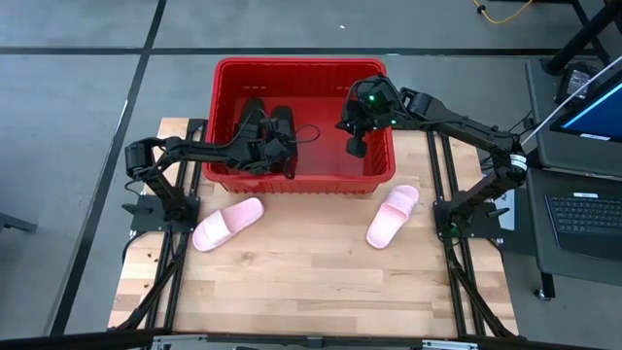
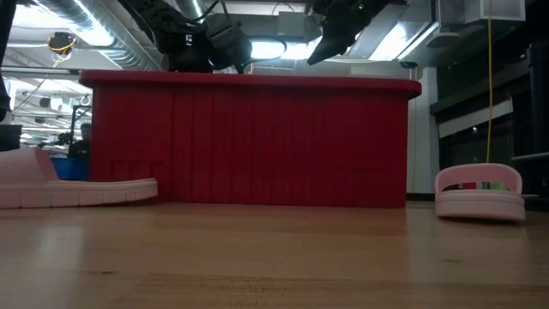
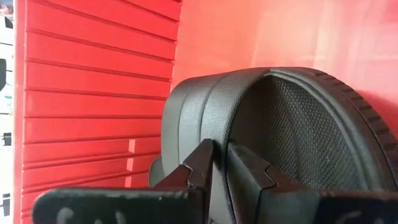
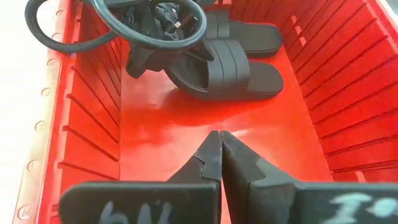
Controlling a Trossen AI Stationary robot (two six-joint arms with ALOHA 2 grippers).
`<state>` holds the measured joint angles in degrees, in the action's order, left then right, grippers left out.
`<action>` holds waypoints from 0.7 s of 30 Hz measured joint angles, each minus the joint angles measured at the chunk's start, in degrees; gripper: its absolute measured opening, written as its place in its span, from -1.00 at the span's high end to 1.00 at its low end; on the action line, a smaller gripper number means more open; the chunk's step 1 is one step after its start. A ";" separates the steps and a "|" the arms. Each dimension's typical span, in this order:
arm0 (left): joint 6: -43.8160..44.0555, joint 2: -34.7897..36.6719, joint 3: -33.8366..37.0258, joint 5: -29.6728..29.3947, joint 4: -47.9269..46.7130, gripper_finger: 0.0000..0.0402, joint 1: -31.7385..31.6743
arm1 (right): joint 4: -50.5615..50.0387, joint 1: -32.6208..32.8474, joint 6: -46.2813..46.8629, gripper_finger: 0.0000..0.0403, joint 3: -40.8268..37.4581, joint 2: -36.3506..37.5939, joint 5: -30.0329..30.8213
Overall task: Pick and place slides into bin
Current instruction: Put the black slide into the red bin
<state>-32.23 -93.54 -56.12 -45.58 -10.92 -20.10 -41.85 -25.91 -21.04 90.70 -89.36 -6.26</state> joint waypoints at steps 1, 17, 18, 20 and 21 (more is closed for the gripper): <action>0.00 0.00 0.00 0.00 -0.02 0.82 0.02 | 0.00 0.00 0.00 0.97 0.00 0.00 0.01; 0.83 0.00 0.00 0.65 -0.04 0.62 0.04 | -0.09 0.00 0.00 0.97 0.00 0.00 0.02; 0.61 0.08 0.00 0.65 -0.04 0.60 0.07 | -0.09 0.02 0.00 0.97 0.00 0.00 0.02; -0.40 0.41 0.00 0.73 -0.10 0.58 0.07 | -0.32 0.01 0.00 0.97 0.00 0.00 0.02; -0.93 0.72 0.00 0.77 -0.20 0.57 0.07 | -0.49 0.02 0.00 0.97 0.00 0.00 0.02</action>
<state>-33.16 -92.82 -56.12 -44.81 -11.12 -20.03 -42.34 -25.89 -21.04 90.70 -89.36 -6.24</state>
